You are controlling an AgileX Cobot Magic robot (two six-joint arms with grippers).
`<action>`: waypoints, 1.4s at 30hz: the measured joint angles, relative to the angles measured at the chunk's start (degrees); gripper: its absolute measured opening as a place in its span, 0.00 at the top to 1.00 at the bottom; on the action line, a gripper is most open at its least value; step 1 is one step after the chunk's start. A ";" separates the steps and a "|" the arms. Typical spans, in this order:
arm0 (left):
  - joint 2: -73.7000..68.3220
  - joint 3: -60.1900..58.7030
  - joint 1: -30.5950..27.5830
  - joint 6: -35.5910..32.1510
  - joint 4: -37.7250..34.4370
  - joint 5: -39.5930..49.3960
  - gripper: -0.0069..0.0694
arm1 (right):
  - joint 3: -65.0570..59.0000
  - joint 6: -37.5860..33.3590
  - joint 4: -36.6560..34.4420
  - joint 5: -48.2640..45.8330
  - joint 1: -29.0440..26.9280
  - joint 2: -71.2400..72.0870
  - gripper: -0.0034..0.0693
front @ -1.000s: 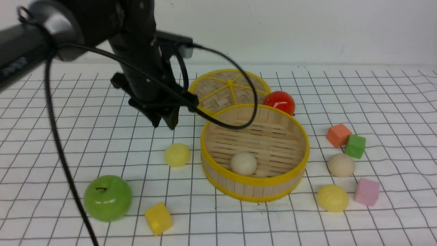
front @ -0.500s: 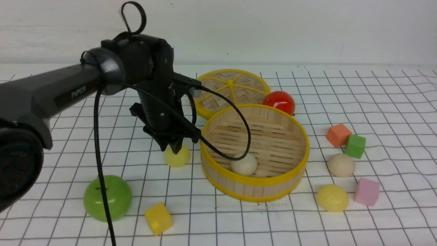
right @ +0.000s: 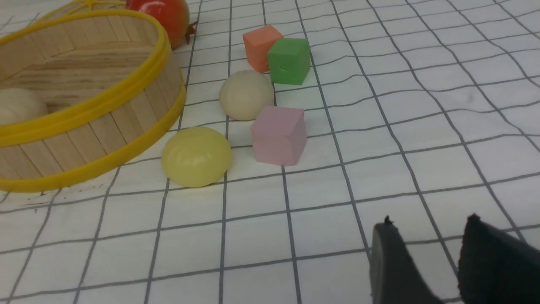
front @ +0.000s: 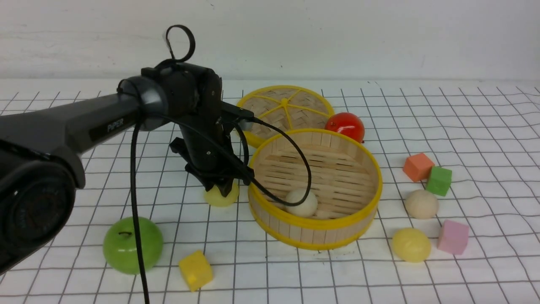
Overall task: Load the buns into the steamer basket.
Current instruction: Use the left arm to grab a steamed stuffed bun, then use the left arm to put the steamed stuffed bun into the steamer
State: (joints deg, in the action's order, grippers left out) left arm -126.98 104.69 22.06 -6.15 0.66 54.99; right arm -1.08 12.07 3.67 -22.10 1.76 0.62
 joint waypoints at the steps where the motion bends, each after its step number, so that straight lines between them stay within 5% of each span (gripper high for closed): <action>1: 0.00 0.00 0.00 0.00 0.00 -0.57 0.56 | 0.00 0.00 0.00 0.00 0.00 0.00 0.62; 4: 0.00 0.00 0.00 0.00 0.00 -0.87 0.61 | 0.00 0.00 0.00 0.00 0.00 0.00 0.62; 10: 0.00 0.05 0.00 0.12 0.45 0.26 0.93 | 0.00 0.00 0.00 0.00 0.00 0.00 0.62; 24: 14.41 -0.10 3.65 4.16 0.59 6.38 0.93 | 0.00 0.00 0.00 0.00 0.00 0.00 0.62; 35: 6.31 -0.10 11.03 3.29 -3.54 -15.19 0.90 | 0.00 0.00 0.00 0.00 0.00 0.00 0.62; 40: 2.09 -0.16 10.18 3.35 -2.89 -20.62 0.74 | 0.00 0.00 0.00 0.00 0.00 0.00 0.62; 42: 1.60 -0.16 10.08 3.41 -2.75 -21.49 0.60 | 0.00 0.00 0.00 0.00 0.00 0.00 0.62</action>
State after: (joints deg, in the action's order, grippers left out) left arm -125.38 104.52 32.14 -2.74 -2.09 33.51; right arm -1.08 12.07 3.67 -22.10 1.76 0.62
